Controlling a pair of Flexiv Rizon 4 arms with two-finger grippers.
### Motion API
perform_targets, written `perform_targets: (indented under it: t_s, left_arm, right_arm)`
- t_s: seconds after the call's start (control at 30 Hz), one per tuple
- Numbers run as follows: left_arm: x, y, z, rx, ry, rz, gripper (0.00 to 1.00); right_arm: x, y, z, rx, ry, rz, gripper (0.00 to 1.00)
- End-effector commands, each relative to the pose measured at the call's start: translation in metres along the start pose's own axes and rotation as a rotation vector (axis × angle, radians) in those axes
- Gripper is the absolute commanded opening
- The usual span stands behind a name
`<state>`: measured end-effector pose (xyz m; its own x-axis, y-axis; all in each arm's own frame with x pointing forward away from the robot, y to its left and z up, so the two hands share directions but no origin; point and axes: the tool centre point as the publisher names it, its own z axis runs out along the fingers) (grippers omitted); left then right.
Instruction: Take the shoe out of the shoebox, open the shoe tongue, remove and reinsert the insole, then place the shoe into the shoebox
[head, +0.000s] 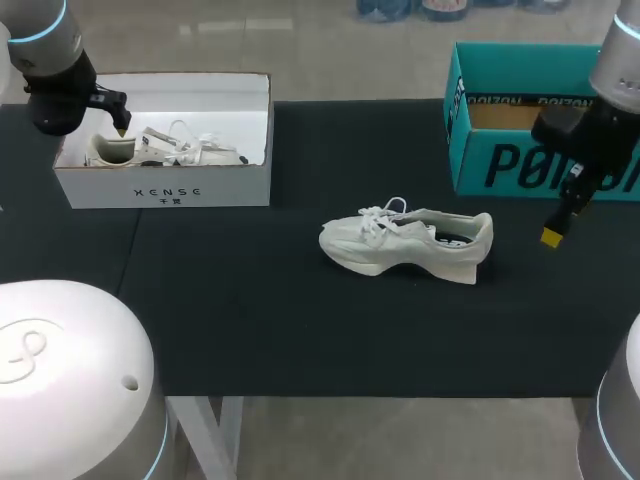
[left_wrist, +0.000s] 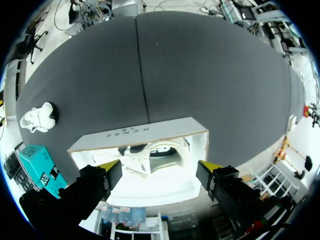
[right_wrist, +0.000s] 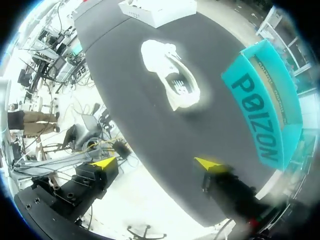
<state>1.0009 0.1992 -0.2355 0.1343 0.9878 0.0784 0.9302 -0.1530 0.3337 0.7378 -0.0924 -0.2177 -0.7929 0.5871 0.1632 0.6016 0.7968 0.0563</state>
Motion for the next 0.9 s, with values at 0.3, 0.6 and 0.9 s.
perform_targets:
  t_s: [0.3,0.6,0.9]
  left_arm:
    - [0.000,0.000,0.000,-0.002,-0.001,0.001,1.00]
    - [0.000,0.000,0.000,-0.002,-0.001,0.001,1.00]
    - [0.000,0.000,0.000,-0.002,-0.001,0.001,1.00]
  right_arm:
    - [0.001,-0.054,0.006,-0.326,0.058,-0.338,1.00]
    - [0.001,-0.054,0.006,-0.326,0.058,-0.338,1.00]
    - [-0.018,-0.061,0.010,-0.597,0.136,-0.334,1.00]
